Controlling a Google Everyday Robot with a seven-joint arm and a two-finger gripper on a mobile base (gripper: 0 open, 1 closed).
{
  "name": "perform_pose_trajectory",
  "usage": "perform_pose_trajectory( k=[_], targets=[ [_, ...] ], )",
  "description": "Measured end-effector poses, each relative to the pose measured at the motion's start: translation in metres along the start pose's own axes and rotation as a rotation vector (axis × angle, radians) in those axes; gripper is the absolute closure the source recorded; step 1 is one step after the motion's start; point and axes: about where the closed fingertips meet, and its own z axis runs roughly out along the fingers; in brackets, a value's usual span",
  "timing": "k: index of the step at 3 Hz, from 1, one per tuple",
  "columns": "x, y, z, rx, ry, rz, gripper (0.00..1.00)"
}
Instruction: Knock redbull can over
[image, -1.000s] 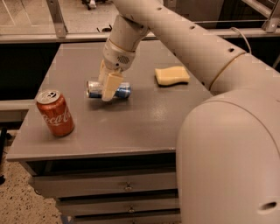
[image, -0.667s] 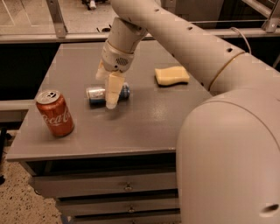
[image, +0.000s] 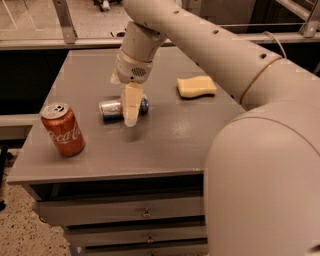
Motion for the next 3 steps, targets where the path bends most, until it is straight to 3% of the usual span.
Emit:
perform_pose_trajectory(
  k=[1, 2, 3],
  targets=[
    [0.006, 0.003, -0.004, 0.017, 0.005, 0.019, 0.0],
    [0.025, 0.006, -0.021, 0.084, -0.044, 0.086, 0.0],
    [0.06, 0.008, -0.054, 0.228, -0.15, 0.187, 0.0]
  ],
)
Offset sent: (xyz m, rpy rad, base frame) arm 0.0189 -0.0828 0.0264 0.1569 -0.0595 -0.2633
